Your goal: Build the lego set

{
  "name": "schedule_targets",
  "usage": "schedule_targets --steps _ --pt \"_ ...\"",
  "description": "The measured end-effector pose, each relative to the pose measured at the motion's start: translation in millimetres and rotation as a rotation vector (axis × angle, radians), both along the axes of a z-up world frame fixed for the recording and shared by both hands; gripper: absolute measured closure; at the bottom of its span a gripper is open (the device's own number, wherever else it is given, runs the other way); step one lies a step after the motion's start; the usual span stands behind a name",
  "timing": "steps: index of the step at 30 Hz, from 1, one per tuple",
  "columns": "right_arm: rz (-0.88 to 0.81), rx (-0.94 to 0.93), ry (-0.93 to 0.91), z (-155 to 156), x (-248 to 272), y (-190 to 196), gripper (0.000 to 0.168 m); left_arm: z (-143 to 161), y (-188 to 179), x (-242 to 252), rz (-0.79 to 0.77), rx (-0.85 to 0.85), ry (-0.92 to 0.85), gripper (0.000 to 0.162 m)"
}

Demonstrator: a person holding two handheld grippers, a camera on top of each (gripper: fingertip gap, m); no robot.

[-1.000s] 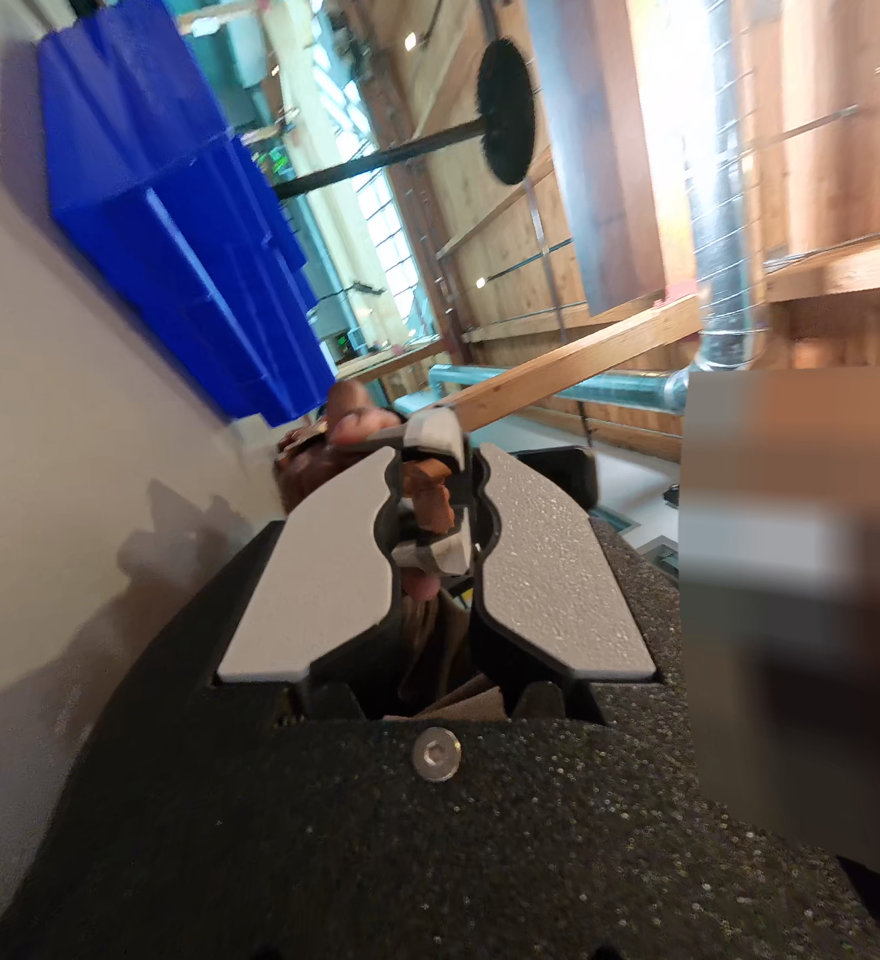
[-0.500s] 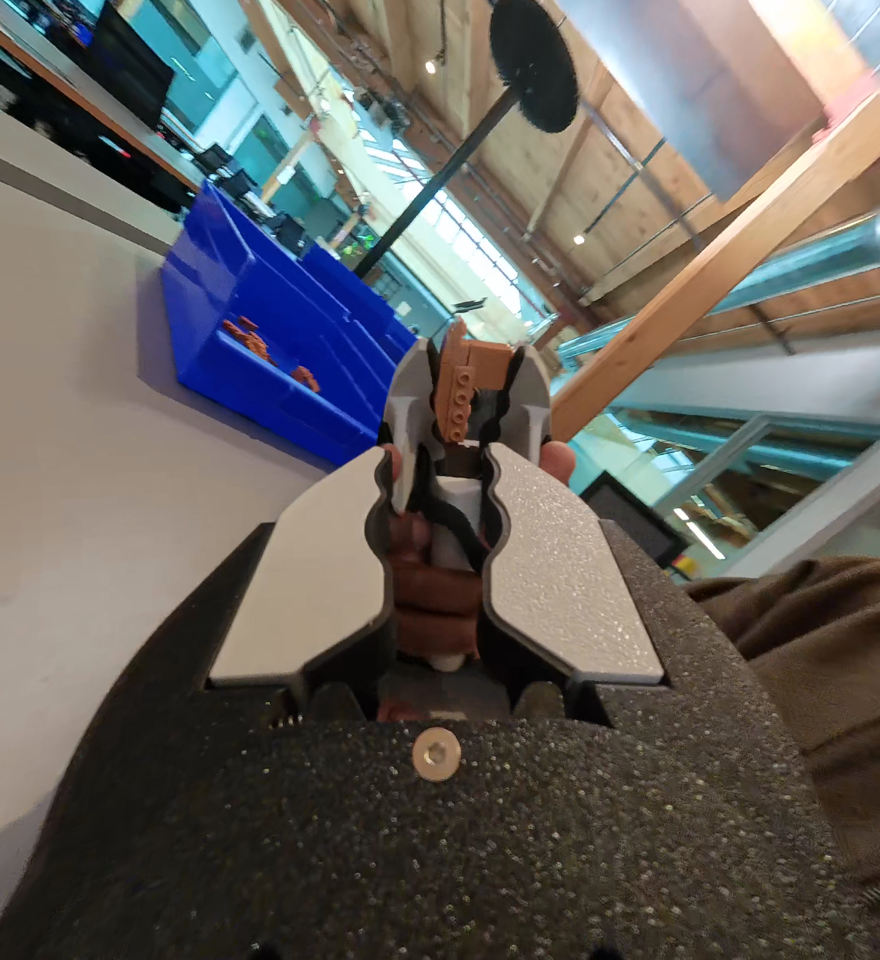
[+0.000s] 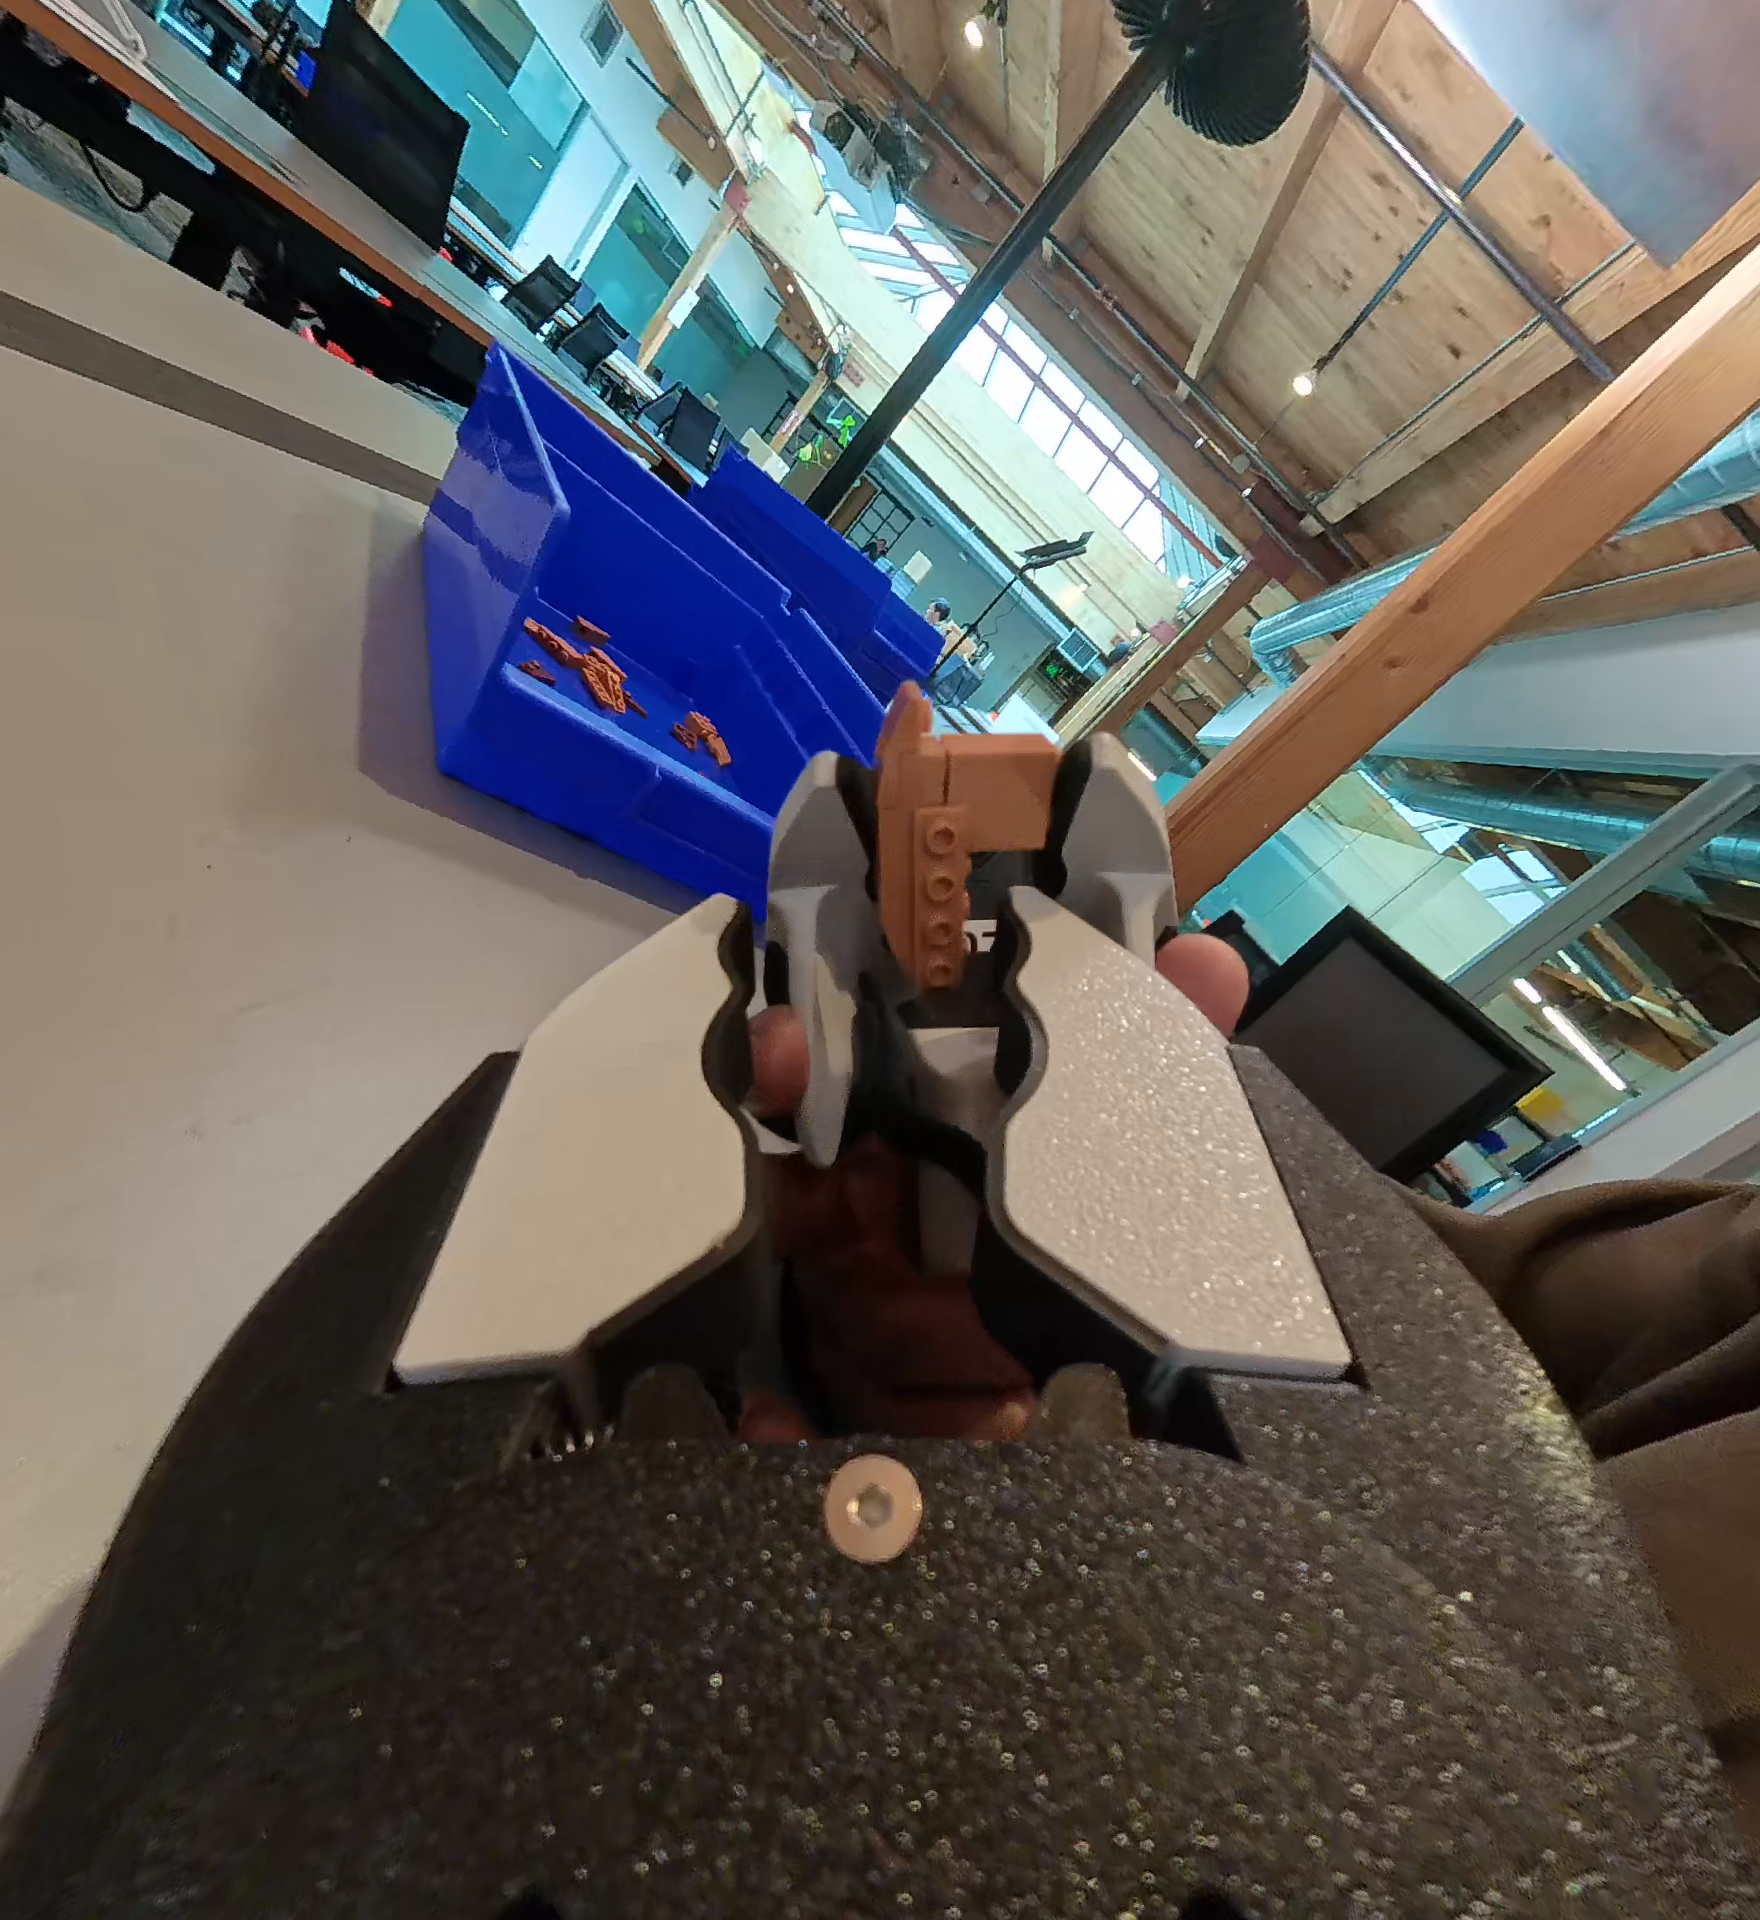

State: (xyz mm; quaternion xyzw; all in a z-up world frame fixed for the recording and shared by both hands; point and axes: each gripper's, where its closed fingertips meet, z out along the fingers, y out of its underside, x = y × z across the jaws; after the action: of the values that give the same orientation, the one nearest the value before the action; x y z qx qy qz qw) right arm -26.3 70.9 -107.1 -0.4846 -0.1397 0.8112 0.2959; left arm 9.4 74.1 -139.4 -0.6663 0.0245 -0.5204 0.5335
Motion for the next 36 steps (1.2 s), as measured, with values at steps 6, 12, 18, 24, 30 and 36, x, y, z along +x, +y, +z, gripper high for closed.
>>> schedule_targets --steps 6,12,18,24,30,36 --pt "0.015 0.072 -0.033 -1 -1 -6 0.136 -2 1 1 -0.002 0.017 0.076 0.127" --pt "0.092 0.213 -0.156 -9 -7 -20 0.117 -14 -1 -2 -0.031 -0.003 0.273 0.13" --pt "0.045 0.382 -0.281 -17 3 -2 0.113 -18 -6 -5 -0.215 -0.078 0.297 0.147" --pt "0.041 0.503 -0.346 -23 11 10 0.114 -28 0 -6 -0.29 -0.1 0.371 0.147" --pt "0.042 0.889 -0.485 -44 7 0 0.116 -50 -3 -14 -0.296 -0.114 0.672 0.147" --pt "0.049 0.984 -0.514 -50 5 0 0.125 -65 -8 -18 -0.305 -0.112 0.847 0.147"
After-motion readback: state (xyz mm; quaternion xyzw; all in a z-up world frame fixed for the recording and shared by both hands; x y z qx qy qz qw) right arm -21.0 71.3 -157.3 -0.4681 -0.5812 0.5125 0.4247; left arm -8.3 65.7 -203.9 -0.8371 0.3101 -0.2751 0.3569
